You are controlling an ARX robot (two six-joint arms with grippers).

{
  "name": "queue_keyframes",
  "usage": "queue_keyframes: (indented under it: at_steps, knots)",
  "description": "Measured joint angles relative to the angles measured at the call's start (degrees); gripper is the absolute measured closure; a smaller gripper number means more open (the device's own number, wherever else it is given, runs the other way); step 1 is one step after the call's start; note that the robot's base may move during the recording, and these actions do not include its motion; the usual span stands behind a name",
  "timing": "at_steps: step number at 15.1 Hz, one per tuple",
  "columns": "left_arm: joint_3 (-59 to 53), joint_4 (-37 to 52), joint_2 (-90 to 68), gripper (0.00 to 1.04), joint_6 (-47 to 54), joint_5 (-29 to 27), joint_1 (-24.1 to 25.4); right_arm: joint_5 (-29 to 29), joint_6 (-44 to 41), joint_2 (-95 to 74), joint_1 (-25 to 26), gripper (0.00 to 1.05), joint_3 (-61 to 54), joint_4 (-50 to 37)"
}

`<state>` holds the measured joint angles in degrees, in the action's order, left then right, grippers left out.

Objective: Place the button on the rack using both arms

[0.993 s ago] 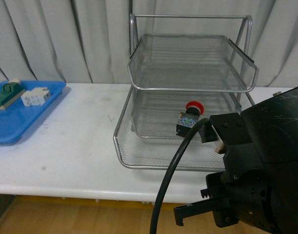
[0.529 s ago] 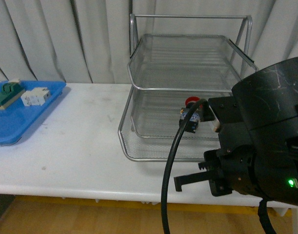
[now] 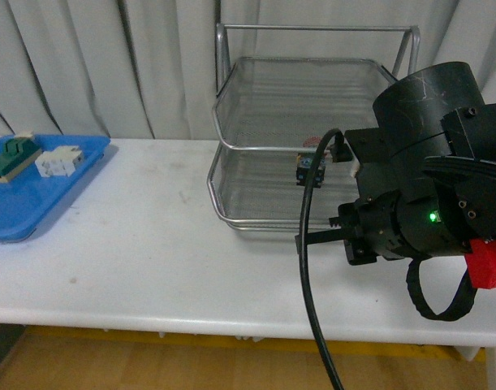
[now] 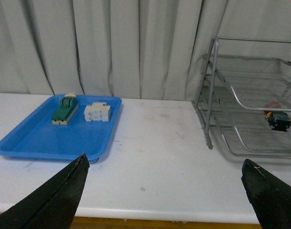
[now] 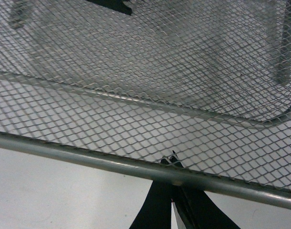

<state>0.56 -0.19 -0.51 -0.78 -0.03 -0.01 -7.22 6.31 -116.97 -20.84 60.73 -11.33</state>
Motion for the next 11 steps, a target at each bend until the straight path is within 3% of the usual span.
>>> queue_keyframes:
  at_steps: [11]
  knots:
    - [0.0,0.0,0.0,0.07,0.0,0.0,0.0,-0.2,-1.9,-6.4,5.2,1.03,9.6,1.5]
